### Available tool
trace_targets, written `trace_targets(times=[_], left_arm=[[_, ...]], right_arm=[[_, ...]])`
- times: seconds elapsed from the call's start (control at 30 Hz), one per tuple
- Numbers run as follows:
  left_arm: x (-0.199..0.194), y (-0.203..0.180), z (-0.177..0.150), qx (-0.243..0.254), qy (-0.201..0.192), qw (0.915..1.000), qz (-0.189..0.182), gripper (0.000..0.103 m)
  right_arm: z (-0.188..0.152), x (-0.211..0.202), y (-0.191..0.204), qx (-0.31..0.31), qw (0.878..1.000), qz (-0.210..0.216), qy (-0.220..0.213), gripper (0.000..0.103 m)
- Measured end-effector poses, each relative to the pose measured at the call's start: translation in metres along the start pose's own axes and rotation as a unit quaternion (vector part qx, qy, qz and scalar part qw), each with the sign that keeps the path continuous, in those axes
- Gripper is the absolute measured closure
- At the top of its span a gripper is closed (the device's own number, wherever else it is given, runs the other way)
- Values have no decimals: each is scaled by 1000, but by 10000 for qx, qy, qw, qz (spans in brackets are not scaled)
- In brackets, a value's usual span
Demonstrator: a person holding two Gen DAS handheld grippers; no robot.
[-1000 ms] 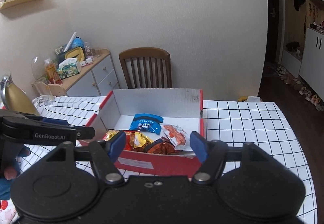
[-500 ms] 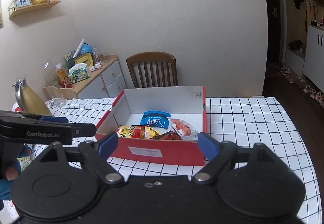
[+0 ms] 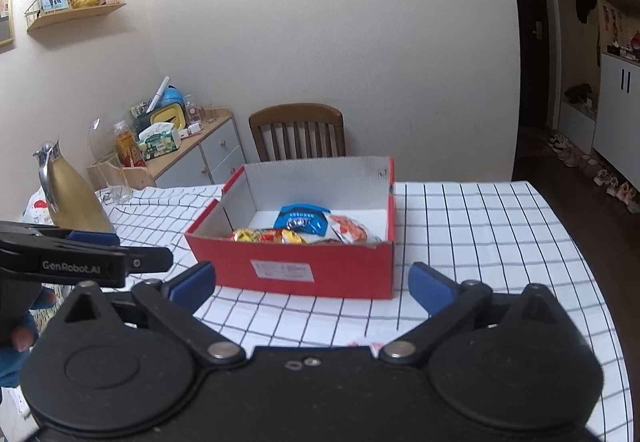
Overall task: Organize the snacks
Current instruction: 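Move both tools back toward the remaining snacks on the table, then grasp the purple candy with the right tool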
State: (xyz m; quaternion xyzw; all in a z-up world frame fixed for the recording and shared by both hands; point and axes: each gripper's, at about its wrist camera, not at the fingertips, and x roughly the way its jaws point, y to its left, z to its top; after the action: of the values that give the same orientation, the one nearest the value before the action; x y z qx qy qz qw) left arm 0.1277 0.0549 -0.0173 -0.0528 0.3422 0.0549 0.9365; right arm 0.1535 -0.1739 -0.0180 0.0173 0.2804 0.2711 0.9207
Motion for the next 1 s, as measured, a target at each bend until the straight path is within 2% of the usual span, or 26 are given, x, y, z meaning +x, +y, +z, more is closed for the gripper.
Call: trace_targets(times=[0.47,0.83,1.0], left_arm=[[31,-5,-58,-37,732,9972,135,17],[55,-23,-88,161,1068,9941,124,17],[69,-32,-95,269,1159,9929,50,17]], right_arm=[[-65,4,-25,449,9958,-433,674,0],[-94,19,-34,326,9922,-421,1130,4],[-104,30,-39,192,9903,-360,1327,11]])
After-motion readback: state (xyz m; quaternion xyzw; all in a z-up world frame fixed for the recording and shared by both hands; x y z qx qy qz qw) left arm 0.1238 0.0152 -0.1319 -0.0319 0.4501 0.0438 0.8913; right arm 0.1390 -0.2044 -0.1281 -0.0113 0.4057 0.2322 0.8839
